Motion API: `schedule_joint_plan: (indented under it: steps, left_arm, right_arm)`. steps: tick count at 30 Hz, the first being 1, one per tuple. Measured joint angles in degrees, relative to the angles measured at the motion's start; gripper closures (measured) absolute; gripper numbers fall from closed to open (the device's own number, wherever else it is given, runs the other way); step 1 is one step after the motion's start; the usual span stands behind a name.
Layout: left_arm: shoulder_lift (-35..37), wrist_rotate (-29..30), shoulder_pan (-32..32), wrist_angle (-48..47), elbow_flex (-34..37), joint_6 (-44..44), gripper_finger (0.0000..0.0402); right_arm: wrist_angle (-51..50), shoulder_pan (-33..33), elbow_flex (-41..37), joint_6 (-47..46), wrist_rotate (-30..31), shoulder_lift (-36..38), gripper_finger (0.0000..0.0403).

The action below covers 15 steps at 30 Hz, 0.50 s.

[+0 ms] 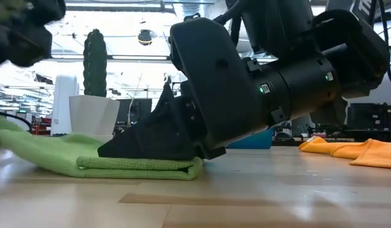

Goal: Fold microfiber towels
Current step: Fold the green microfiber cloth

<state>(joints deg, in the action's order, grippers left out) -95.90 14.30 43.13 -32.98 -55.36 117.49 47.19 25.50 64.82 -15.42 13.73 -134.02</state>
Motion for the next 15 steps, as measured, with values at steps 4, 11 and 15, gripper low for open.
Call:
schedule_joint_plan:
  steps: [4, 11, 15]
  left_arm:
    - [3.4, -4.7, -0.6, -7.0, -2.2, -4.0, 0.0401]
    - [4.6, -7.1, -4.6, -4.4, -3.1, -14.9, 0.0401]
    - [3.8, -7.9, -8.6, -0.1, -3.1, -21.7, 0.0401]
  right_arm:
    - [-0.3, 0.0, 0.0, -0.5, 0.0, 0.0, 0.0382]
    - [-1.0, 0.0, 0.5, -0.7, 0.1, -0.1, 0.0388]
    - [-2.9, 0.0, 2.2, -0.9, 0.4, -0.2, 0.0381]
